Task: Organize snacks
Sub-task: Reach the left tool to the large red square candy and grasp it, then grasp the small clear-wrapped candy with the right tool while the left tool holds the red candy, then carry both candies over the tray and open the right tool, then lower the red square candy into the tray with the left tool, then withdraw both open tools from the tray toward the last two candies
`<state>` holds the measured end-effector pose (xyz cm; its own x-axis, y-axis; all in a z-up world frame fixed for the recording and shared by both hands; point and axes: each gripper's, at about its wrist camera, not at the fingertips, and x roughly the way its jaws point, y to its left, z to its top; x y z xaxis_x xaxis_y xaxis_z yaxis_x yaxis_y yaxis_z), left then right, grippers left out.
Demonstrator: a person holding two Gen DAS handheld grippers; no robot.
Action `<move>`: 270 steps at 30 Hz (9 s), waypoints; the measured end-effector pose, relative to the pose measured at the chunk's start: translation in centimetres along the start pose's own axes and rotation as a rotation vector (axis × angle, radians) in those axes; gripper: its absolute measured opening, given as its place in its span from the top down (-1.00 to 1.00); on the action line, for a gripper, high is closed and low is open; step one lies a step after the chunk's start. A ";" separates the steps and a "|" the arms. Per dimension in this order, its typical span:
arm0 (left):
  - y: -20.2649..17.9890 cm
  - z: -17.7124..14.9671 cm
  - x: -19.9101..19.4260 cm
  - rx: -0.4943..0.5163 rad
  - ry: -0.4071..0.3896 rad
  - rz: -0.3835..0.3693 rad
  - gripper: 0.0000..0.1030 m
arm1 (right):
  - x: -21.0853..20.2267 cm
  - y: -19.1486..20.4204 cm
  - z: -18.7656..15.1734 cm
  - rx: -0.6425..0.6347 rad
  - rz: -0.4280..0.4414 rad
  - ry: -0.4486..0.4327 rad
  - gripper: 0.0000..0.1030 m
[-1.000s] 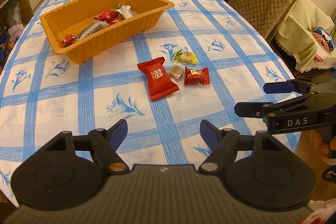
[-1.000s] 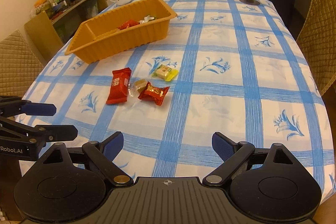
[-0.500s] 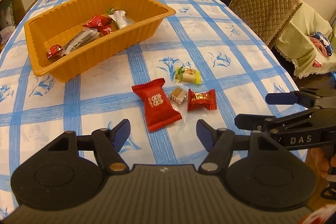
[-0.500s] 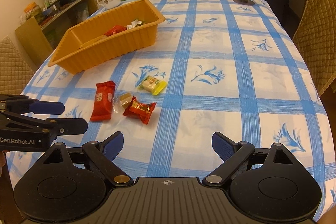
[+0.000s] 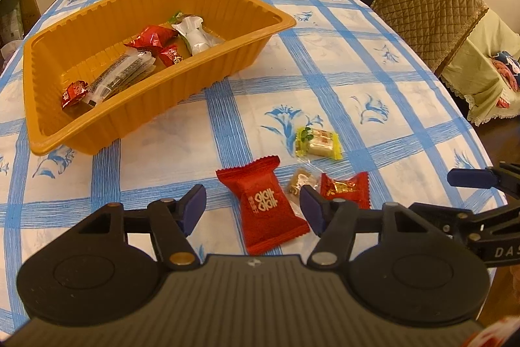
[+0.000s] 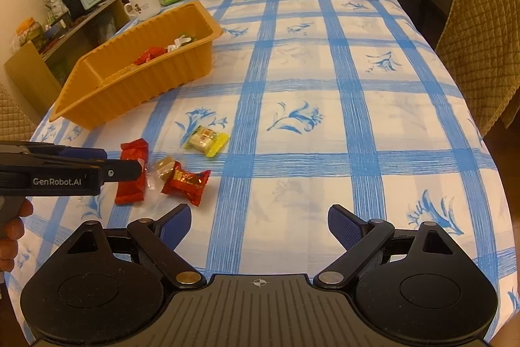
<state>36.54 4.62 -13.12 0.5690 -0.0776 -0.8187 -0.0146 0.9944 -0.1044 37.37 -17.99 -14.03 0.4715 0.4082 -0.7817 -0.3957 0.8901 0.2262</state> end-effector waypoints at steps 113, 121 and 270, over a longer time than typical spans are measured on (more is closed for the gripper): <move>12.6 8.4 -7.8 -0.035 -0.195 0.101 0.55 | 5.9 14.1 15.7 -0.213 0.318 -0.122 0.77; 13.9 8.5 -6.2 -0.053 -0.165 0.078 0.55 | 9.3 15.5 16.1 -0.231 0.307 -0.051 0.77; -4.0 -7.2 -13.4 -0.024 -0.035 -0.038 -0.31 | -9.6 1.4 -3.2 -0.061 0.127 -0.076 -0.70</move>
<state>23.07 1.13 -5.76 0.5980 -0.1121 -0.7936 -0.0119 0.9888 -0.1487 29.82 -21.30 -8.07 0.4719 0.5325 -0.7027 -0.5018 0.8175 0.2825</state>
